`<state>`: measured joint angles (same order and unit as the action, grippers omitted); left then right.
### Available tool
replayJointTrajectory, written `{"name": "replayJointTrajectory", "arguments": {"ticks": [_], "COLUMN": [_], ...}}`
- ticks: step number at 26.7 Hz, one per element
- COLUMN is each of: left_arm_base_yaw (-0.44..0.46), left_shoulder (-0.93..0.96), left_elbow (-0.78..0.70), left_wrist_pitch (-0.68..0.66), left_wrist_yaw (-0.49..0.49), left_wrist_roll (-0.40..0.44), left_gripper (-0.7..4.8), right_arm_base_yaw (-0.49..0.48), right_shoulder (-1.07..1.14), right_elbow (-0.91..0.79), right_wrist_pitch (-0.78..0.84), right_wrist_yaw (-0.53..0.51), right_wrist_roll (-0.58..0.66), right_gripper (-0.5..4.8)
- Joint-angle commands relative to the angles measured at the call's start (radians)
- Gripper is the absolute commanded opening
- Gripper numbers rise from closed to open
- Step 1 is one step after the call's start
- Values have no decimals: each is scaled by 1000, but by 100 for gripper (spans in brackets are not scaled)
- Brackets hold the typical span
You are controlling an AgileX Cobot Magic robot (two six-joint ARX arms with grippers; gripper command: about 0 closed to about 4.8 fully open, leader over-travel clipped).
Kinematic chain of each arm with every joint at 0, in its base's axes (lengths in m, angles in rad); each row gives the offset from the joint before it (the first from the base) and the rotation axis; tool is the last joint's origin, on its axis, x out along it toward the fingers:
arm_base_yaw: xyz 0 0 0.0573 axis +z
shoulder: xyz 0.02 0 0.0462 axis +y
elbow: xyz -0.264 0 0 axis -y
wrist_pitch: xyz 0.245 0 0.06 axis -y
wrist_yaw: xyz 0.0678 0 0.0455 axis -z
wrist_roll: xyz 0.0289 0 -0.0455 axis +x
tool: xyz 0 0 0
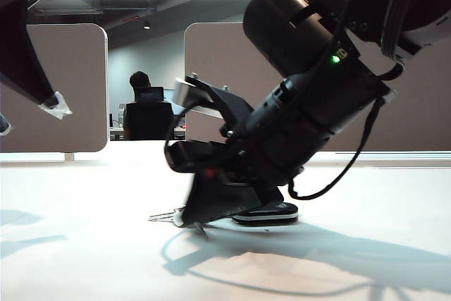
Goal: Hang the bunch of keys on the hook.
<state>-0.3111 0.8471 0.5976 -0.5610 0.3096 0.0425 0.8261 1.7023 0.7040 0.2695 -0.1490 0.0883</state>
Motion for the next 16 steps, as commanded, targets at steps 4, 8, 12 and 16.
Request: {"name": "replayJointTrajectory", "arguments": {"ticks": [4,8,12,16], "left_arm_base_yaw": [0,0,0,0], "left_shoulder": [-2,-2,-2,-2], "left_elbow": [5,5,5,6], "left_wrist_pitch": [-6,-6,13,69], "left_wrist_yaw": [-3,-19,-21,-20], "left_wrist_roll": [14,14,14,10], "left_gripper": [479,479,479,479], "right_arm_base_yaw": [4,0,-15,-43], "right_shoulder": [14,-14,-126,-274], "right_elbow": [-14,-8,35,107], "right_wrist_pitch": [-115,-81,-78,-89], "right_wrist_yaw": [-6,-10,-5,9], "right_wrist_roll": [8,9,6,-31], "right_gripper": [-6,-6,-6,-6]}}
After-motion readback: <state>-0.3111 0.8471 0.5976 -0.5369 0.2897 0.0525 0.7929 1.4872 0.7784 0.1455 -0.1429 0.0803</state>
